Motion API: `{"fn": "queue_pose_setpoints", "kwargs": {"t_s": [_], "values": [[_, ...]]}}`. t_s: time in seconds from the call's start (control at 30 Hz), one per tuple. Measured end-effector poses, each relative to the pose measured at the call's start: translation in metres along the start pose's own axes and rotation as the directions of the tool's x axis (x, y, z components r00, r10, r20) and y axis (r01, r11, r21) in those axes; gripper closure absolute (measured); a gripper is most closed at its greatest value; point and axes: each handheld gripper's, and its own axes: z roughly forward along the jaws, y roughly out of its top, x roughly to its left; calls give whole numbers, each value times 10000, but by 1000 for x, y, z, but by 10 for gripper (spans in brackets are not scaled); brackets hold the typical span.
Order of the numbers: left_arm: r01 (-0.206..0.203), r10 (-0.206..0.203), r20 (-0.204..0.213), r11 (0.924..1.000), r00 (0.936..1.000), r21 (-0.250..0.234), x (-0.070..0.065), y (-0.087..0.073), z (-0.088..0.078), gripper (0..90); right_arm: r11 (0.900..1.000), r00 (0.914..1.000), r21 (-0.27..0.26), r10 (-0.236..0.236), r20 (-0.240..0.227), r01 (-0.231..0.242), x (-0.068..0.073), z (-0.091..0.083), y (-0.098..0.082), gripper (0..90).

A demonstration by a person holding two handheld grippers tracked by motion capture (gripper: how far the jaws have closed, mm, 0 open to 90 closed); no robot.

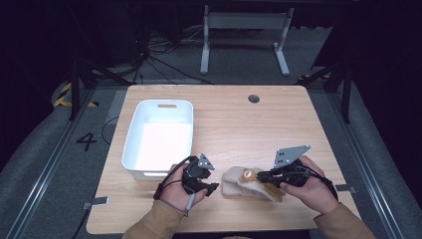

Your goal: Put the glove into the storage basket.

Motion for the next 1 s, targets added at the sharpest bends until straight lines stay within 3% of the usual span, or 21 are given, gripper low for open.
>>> {"fn": "queue_pose_setpoints", "kwargs": {"t_s": [0.27, 0.43, 0.5, 0.63, 0.83, 0.9, 1.0], "values": [[-84, 84, 40, 9999, 10000, 86, -3, 1, 2, 529, 9970, 9998, 751, -155, -86, 161, -5, 10, -11, 842], [-125, 124, 130, 9998, 9998, 133, -4, 1, 4, 529, 9943, 9997, 1061, 70, -254, -43, -4, 20, -18, 812], [-182, 180, 156, 9997, 9997, 160, -5, 2, 5, 529, 9917, 9978, 1188, 536, -384, -487, -2, 24, -23, 745], [-258, 253, 223, 9994, 9994, 217, -7, 4, 9, 528, 9909, 9977, 1220, 608, -316, -565, 0, 26, -26, 702], [-414, 407, 309, 9989, 9987, 231, -8, 10, 15, 527, 9922, 9951, 765, 988, 29, -988, 1, 13, -32, 670], [-506, 499, 320, 9984, 9982, 242, -8, 12, 18, 531, 9878, 9899, 690, 1370, 365, -1393, -4, 2, -42, 671], [-680, 670, 312, 9972, 9973, 309, -9, 16, 21, 536, 9845, 9863, 727, 1563, 536, -1599, -5, -3, -47, 673]]}}
